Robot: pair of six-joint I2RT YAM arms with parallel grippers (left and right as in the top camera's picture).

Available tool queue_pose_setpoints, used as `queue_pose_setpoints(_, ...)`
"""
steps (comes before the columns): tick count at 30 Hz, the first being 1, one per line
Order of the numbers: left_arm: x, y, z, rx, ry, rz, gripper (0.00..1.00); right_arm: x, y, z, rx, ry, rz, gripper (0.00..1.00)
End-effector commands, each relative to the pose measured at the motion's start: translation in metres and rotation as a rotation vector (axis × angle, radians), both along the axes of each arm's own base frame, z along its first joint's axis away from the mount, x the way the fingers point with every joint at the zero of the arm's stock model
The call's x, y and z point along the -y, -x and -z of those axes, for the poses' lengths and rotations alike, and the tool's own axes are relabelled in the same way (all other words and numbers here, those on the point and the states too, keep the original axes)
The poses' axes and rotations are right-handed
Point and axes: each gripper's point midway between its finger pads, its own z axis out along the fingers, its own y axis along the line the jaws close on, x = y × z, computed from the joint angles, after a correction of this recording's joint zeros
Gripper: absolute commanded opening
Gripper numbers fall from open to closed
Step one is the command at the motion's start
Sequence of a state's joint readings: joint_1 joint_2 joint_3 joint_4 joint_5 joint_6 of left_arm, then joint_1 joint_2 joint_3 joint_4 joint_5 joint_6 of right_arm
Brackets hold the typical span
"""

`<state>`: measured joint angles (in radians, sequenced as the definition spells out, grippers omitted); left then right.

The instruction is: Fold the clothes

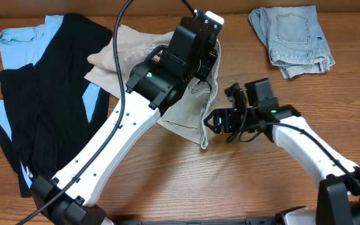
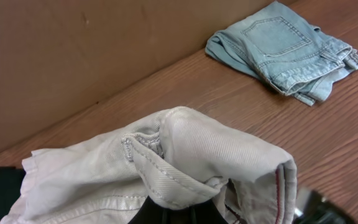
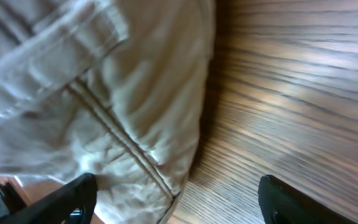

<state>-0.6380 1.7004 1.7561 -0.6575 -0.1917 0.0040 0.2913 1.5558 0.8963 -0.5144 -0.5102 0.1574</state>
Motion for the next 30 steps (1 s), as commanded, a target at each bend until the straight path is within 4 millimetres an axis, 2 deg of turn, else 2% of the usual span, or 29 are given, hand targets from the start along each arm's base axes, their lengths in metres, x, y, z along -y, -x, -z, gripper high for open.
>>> queue_pose_setpoints(1,-0.001,-0.005,-0.022,0.058,0.02,0.0,0.04,-0.002,0.001,0.008,0.004,0.036,-0.006,0.84)
queue_pose_setpoints(6,-0.013,-0.013,-0.023,0.057,0.025,-0.026,0.04,0.001,0.002,0.009,-0.012,0.037,-0.001,0.83)
queue_pose_setpoints(8,-0.017,-0.015,-0.022,0.049,0.031,-0.032,0.04,-0.002,0.006,0.002,-0.029,-0.006,-0.01,0.8)
queue_pose_setpoints(10,-0.02,-0.016,-0.022,0.043,0.039,-0.032,0.04,-0.006,0.009,-0.011,-0.024,-0.058,-0.035,0.79)
queue_pose_setpoints(14,-0.021,-0.017,-0.021,0.027,0.065,-0.025,0.04,-0.019,0.019,-0.052,0.085,-0.152,-0.139,0.79)
queue_pose_setpoints(17,-0.019,-0.016,-0.02,0.014,0.085,-0.008,0.04,-0.013,0.02,-0.068,0.152,-0.111,-0.12,0.82)
queue_pose_setpoints(20,-0.019,-0.017,-0.021,0.014,0.087,-0.006,0.04,-0.003,0.016,-0.063,0.172,-0.032,-0.083,0.84)
queue_pose_setpoints(24,-0.019,-0.016,-0.021,0.014,0.088,-0.006,0.04,0.008,0.013,-0.037,0.142,0.068,-0.05,0.85)
queue_pose_setpoints(30,-0.018,-0.016,-0.021,0.001,0.114,-0.021,0.04,-0.013,0.016,-0.011,0.096,0.074,-0.115,0.82)
